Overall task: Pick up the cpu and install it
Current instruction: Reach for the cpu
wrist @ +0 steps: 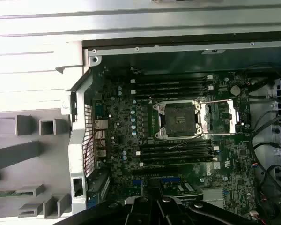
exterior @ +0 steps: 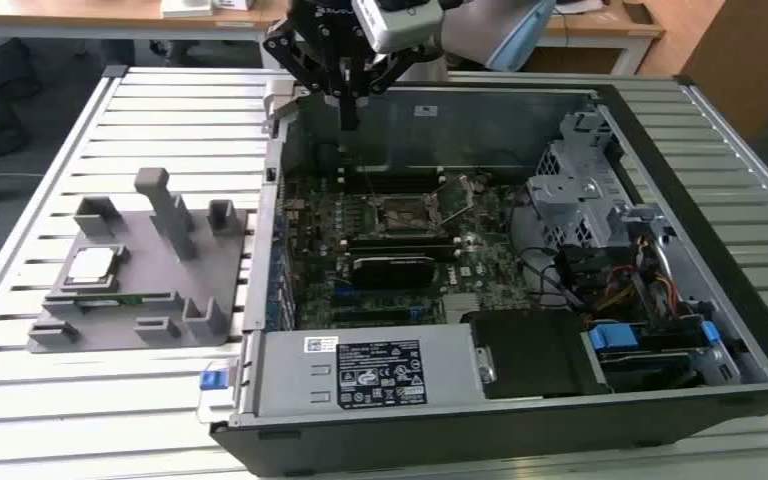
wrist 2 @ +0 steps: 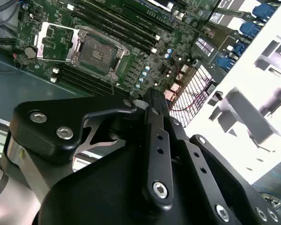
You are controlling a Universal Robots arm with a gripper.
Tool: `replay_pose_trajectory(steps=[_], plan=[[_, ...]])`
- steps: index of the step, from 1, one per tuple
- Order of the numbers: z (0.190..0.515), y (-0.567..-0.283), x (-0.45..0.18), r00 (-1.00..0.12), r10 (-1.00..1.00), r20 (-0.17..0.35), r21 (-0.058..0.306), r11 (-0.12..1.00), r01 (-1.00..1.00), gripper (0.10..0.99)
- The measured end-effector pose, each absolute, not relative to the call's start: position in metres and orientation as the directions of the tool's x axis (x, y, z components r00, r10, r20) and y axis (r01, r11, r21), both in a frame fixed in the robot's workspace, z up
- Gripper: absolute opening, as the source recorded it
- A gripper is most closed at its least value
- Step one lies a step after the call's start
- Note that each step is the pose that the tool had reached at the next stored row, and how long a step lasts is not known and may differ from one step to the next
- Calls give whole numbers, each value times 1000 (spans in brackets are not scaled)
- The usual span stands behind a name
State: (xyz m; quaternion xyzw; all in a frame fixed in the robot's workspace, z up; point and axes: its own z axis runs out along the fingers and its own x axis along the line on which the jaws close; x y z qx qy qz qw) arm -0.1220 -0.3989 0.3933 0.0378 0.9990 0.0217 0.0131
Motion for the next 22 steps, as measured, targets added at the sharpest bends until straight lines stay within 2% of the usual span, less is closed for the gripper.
replay_pose_trajectory(steps=[22], plan=[[389,-399,-139,-997,76,-18,44,996,75,106]])
